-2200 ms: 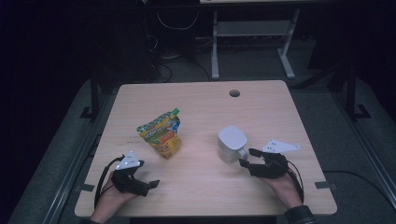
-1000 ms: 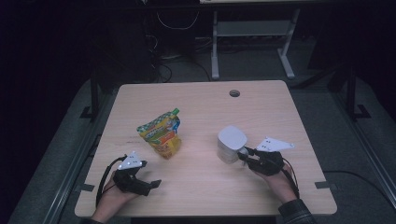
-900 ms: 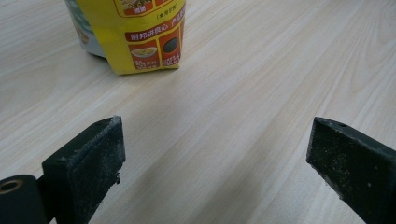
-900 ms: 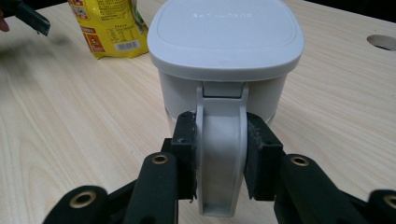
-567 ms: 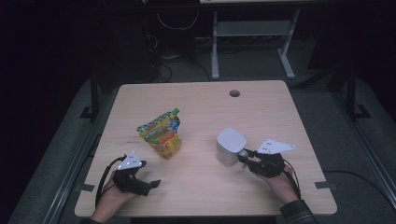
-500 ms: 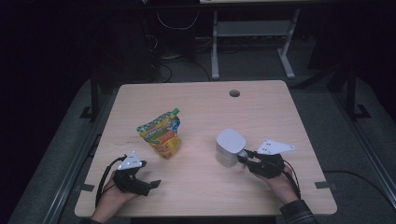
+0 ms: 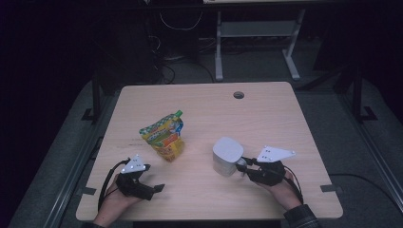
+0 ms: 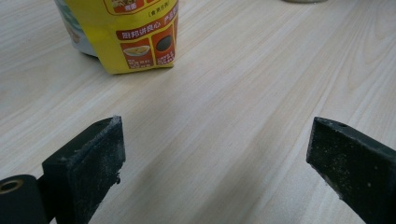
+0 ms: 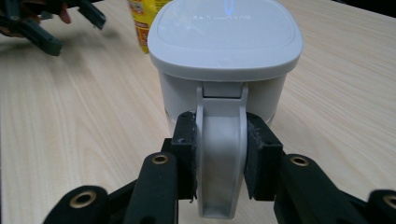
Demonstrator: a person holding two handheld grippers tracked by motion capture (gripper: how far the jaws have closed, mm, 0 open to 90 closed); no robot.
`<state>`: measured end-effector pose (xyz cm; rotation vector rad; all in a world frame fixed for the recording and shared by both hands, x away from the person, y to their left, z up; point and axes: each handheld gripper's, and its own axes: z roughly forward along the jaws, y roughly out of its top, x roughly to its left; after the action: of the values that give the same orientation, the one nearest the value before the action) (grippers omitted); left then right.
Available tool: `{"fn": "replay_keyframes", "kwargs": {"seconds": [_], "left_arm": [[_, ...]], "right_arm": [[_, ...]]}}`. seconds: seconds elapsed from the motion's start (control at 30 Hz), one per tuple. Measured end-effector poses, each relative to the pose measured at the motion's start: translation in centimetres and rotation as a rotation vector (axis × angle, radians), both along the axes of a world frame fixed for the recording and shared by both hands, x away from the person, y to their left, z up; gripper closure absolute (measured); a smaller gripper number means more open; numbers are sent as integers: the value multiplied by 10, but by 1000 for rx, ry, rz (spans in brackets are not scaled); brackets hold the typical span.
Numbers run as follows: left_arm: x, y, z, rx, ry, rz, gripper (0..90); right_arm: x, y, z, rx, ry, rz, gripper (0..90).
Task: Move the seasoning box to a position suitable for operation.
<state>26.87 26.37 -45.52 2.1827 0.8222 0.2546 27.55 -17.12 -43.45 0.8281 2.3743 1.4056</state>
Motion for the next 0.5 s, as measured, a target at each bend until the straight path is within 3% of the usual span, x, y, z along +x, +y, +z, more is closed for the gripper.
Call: {"fn": "replay_keyframes", "kwargs": {"seconds": [0.5], "left_arm": [[0,-1,0,0,-1,-5,41]], "right_arm": [[-10,19,1,9,-14,136,683]]}}
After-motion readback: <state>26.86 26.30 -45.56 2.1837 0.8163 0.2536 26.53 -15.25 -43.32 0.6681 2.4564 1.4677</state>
